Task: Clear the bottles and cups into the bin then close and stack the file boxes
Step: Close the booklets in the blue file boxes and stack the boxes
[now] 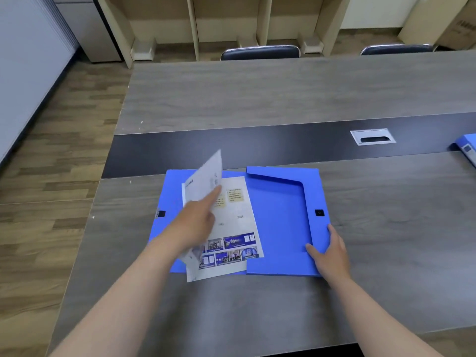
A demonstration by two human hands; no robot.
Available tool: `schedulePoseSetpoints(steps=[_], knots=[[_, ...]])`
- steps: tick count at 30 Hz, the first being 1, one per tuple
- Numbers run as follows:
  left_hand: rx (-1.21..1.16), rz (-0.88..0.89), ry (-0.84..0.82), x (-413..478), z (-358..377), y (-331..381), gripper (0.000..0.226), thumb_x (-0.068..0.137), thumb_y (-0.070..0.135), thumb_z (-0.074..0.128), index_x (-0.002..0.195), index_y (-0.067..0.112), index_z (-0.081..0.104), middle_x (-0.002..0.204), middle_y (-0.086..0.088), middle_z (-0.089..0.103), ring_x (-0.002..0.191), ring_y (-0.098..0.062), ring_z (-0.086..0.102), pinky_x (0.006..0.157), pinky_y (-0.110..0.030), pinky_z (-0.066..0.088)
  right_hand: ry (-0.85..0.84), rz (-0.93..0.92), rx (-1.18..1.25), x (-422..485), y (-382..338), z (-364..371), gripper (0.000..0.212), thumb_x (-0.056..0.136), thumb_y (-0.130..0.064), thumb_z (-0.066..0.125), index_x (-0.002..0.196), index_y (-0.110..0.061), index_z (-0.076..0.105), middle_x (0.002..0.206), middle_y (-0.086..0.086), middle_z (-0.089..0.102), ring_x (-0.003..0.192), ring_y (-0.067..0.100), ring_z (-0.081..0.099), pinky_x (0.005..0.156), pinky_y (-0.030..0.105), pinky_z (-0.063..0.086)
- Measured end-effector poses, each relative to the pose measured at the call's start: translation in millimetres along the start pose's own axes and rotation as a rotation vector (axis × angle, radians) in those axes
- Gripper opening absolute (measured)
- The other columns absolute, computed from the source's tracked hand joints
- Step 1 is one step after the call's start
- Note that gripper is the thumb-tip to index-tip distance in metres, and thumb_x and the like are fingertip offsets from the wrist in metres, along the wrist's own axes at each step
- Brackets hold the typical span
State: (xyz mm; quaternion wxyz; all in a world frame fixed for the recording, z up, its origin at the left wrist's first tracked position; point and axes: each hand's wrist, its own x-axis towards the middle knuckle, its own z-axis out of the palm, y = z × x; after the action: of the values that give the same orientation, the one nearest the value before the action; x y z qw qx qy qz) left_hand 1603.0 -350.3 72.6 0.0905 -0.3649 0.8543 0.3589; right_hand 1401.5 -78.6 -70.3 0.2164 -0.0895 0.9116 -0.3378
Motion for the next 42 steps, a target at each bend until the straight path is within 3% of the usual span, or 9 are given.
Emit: schedulePoseSetpoints(steps=[7, 11, 13, 18, 23, 26, 31, 37, 42], knots=[[0.213, -0.047, -0.172, 68.6, 113.6, 23.6, 0.072, 0.094, 0.003, 0.038, 0.159, 0.023, 0.011, 0.139, -0.017, 0.049, 0.122, -0.039, 0.05, 0.097, -0.043, 0.047, 0.001, -0.007, 0.001, 2.1, 3.2, 2.0, 0.089, 0.086, -0.031, 0.076, 0.158, -0.023, 0.024, 0.159, 0.0, 0.031, 0.143, 0.02, 0.036, 0.11, 0.039, 0.037], [0.319, -0.2, -0.187, 79.7, 149.7, 9.8, 0.066, 0.096, 0.009, 0.037, 0.156, 0.027, 0.013, 0.166, -0.006, 0.011, 0.15, -0.041, 0.007, 0.106, -0.06, 0.035, 0.004, -0.006, 0.005, 3.6, 5.0, 2.5, 0.089, 0.086, -0.031, 0.076, 0.158, -0.023, 0.024, 0.159, -0.001, 0.031, 0.143, 0.019, 0.035, 0.111, 0.038, 0.036], [0.327, -0.187, -0.166, 81.4, 153.9, 5.1, 0.056, 0.101, 0.023, 0.035, 0.154, 0.029, 0.017, 0.167, -0.003, 0.004, 0.151, -0.039, 0.0, 0.108, -0.063, 0.032, 0.01, -0.001, 0.001, 3.7, 5.2, 2.7, 0.089, 0.086, -0.032, 0.076, 0.158, -0.023, 0.024, 0.158, -0.001, 0.031, 0.143, 0.019, 0.036, 0.11, 0.039, 0.037], [-0.037, -0.112, -0.05, 76.4, 130.3, -17.9, 0.057, 0.1, 0.053, 0.041, 0.153, 0.032, 0.035, 0.166, 0.002, 0.021, 0.155, -0.02, 0.01, 0.119, -0.049, 0.025, 0.002, -0.003, -0.01, 1.4, 4.3, 2.1, 0.089, 0.087, -0.033, 0.075, 0.158, -0.023, 0.023, 0.16, -0.002, 0.03, 0.144, 0.019, 0.035, 0.109, 0.039, 0.037], [0.079, -0.323, 0.371, 59.6, 95.7, -92.5, 0.075, 0.087, 0.06, 0.061, 0.152, 0.032, 0.035, 0.165, -0.004, 0.021, 0.152, -0.023, 0.017, 0.113, -0.051, 0.03, 0.006, 0.003, -0.017, 0.1, 3.4, 1.6, 0.089, 0.087, -0.035, 0.074, 0.158, -0.025, 0.022, 0.16, -0.003, 0.029, 0.144, 0.019, 0.034, 0.109, 0.041, 0.039], [0.04, -0.543, 0.261, 48.9, 91.8, -122.5, 0.091, 0.076, 0.068, 0.067, 0.15, 0.034, 0.027, 0.159, -0.007, 0.025, 0.144, -0.032, 0.026, 0.103, -0.056, 0.039, 0.011, 0.006, -0.023, -1.0, 2.5, 2.1, 0.088, 0.086, -0.035, 0.074, 0.158, -0.025, 0.023, 0.161, -0.004, 0.029, 0.144, 0.019, 0.034, 0.109, 0.042, 0.039], [0.036, -0.473, 0.188, 59.8, 94.5, -126.7, 0.093, 0.074, 0.056, 0.076, 0.148, 0.034, 0.024, 0.134, -0.006, 0.035, 0.121, -0.038, 0.038, 0.083, -0.048, 0.048, 0.007, 0.008, -0.032, -0.9, 2.9, 1.8, 0.088, 0.087, -0.036, 0.073, 0.158, -0.026, 0.021, 0.16, -0.005, 0.028, 0.144, 0.018, 0.035, 0.106, 0.041, 0.04], [-0.014, -0.454, 0.061, 73.1, 106.3, -90.7, 0.116, 0.072, 0.051, 0.082, 0.158, 0.035, 0.006, 0.144, -0.012, 0.028, 0.128, -0.041, 0.039, 0.095, -0.048, 0.046, 0.015, 0.022, -0.032, -0.4, 2.1, 2.9, 0.088, 0.087, -0.035, 0.073, 0.158, -0.028, 0.021, 0.16, -0.007, 0.028, 0.142, 0.018, 0.037, 0.103, 0.042, 0.043], [-0.019, -0.369, -0.028, 84.2, 135.4, -38.4, 0.111, 0.079, 0.049, 0.077, 0.158, 0.036, 0.001, 0.147, -0.012, 0.03, 0.127, -0.037, 0.047, 0.097, -0.044, 0.048, 0.015, 0.023, -0.022, 0.5, 3.0, 2.2, 0.087, 0.086, -0.035, 0.072, 0.157, -0.03, 0.022, 0.161, -0.01, 0.027, 0.142, 0.015, 0.036, 0.103, 0.042, 0.044]])
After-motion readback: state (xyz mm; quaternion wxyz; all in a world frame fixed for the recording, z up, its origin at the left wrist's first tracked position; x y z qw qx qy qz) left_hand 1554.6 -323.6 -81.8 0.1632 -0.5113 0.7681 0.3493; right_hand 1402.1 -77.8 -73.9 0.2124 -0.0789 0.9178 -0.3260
